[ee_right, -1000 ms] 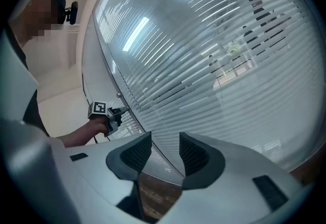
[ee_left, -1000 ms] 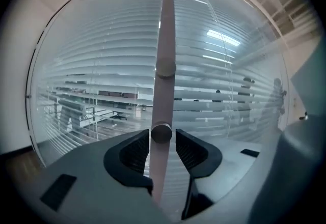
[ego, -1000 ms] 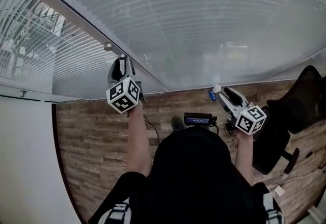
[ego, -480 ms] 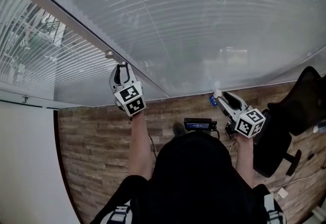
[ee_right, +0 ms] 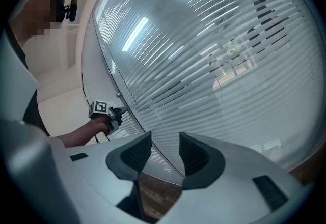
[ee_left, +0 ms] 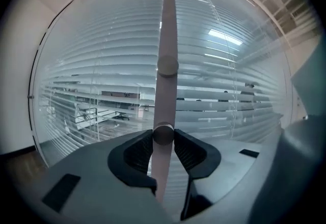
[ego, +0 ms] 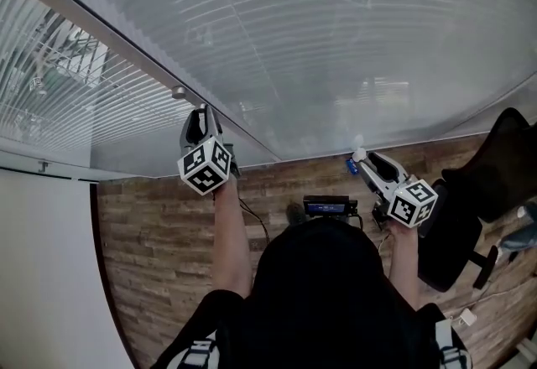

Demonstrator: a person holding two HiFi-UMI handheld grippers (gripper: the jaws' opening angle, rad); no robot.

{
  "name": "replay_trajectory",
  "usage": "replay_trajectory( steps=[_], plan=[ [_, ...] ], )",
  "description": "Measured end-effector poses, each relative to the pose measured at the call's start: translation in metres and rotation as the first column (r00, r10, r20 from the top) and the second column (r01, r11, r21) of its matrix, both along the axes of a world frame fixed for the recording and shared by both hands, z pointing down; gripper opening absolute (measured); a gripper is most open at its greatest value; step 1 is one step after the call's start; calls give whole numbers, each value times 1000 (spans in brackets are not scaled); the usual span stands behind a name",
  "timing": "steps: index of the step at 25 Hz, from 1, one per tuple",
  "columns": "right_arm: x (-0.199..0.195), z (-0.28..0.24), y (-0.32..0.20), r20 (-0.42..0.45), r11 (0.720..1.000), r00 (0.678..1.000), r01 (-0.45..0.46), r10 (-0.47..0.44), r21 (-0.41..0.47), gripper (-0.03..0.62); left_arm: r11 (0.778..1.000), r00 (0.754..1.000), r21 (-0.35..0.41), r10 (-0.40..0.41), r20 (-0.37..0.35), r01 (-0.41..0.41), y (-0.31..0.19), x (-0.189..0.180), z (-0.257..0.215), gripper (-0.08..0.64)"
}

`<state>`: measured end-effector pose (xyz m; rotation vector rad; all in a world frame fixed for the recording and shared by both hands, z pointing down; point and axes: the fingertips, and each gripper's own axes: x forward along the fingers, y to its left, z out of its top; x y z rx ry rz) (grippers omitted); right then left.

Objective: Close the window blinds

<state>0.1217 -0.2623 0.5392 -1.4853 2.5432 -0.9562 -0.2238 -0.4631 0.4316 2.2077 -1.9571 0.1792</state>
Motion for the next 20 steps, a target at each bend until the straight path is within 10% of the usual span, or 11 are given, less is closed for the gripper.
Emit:
replay_trajectory(
  steps=[10, 20],
  plan=[
    [1, 0, 2, 1, 1000, 1000, -7, 7, -7, 176, 1000, 934, -5, -3, 358, 5, -4, -4, 4, 138],
    [-5, -16, -5, 2, 1000, 1000, -1, 1, 14, 176, 1000, 986, 16, -14, 166, 12, -3, -10, -18, 146]
  ],
)
